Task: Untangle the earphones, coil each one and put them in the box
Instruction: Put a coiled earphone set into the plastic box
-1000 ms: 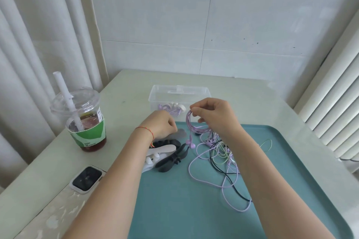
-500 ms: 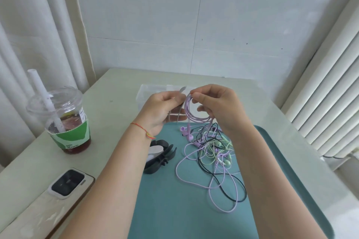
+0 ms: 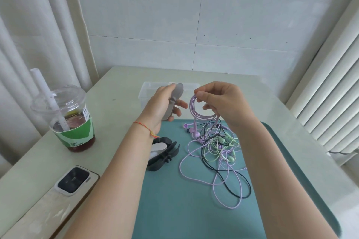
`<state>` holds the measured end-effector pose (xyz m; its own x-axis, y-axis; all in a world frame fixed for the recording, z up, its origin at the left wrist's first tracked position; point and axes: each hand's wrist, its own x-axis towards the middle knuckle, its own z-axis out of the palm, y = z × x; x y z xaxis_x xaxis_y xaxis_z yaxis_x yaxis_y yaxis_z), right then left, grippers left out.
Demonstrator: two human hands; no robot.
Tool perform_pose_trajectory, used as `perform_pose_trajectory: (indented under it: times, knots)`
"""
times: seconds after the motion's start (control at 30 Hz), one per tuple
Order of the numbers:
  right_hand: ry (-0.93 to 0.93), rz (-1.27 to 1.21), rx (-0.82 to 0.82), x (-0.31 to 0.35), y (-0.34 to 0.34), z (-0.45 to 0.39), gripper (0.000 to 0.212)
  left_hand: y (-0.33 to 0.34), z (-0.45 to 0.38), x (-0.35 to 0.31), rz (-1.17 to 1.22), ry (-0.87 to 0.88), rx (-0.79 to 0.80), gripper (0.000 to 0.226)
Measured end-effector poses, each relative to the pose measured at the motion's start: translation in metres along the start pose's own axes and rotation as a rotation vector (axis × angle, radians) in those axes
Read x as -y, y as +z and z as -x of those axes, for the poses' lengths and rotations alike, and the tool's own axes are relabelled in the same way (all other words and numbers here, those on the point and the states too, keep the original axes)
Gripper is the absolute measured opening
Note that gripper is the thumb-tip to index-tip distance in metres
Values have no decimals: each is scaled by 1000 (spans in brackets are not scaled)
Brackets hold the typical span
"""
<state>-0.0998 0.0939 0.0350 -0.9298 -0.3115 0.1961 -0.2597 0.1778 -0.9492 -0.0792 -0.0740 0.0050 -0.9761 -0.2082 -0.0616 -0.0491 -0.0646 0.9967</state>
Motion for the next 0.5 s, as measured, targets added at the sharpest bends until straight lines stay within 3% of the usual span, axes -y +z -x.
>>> perform_pose_trajectory:
  times: [0.2,0.37,0.5]
  knots:
    - [-17,77,38,0,-1,-1,5,2,1,6,-115,115,75,24]
    - [-65,163,56,-2,-1,0,5,7,4,4,-231,125,121,35]
    - [-126,197,33,-3,0,-1,8,11,7,1,-315,110,131,29]
